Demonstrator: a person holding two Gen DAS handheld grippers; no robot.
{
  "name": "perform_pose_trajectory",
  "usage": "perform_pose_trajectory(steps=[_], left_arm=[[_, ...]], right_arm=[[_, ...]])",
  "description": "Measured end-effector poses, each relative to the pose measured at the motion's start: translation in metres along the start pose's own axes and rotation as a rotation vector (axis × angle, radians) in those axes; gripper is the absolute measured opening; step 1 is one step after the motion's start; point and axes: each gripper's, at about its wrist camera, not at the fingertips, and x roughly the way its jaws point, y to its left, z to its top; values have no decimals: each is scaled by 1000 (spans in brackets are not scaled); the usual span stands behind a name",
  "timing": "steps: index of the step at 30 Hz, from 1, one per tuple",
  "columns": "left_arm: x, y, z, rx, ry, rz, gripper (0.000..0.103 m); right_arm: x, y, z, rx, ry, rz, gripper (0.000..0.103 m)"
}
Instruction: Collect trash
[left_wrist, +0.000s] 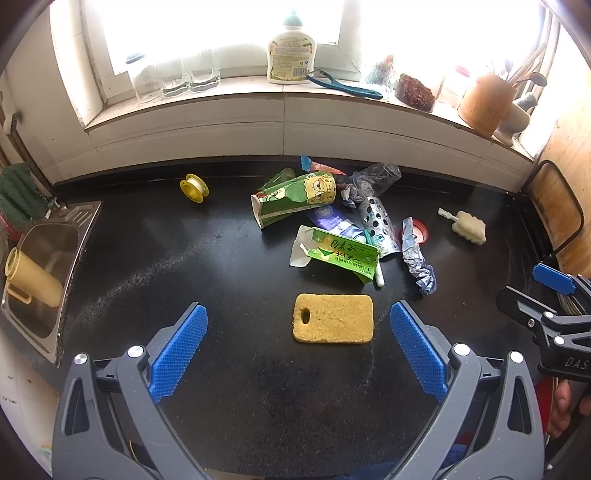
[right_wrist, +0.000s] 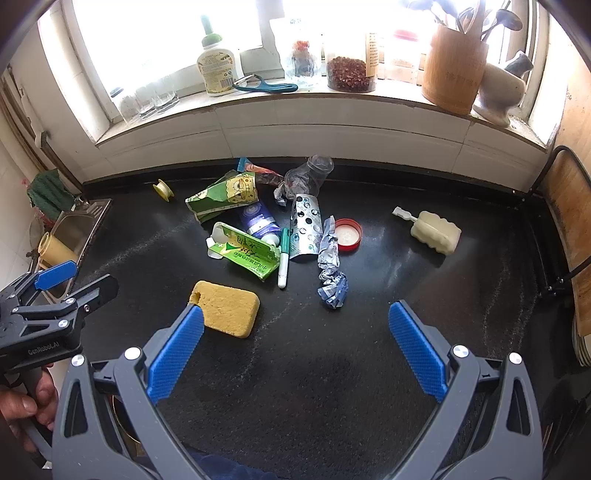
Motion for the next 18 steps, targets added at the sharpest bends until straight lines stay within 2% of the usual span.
perform_pose_trajectory(steps=[4, 9, 14, 18], left_arm=[[10, 1, 8, 15, -2, -20, 97], [38, 2, 28, 97, -2, -16, 97], [94, 12, 63, 185, 13, -38, 97], [151, 19, 85, 276, 24, -32, 97]], right_arm=[[14, -3, 4, -1, 15, 3, 97], [45, -11, 8, -23, 35, -8, 97], [92, -27, 12, -25, 73, -21, 95], [138, -44, 16, 0, 149, -25, 90]])
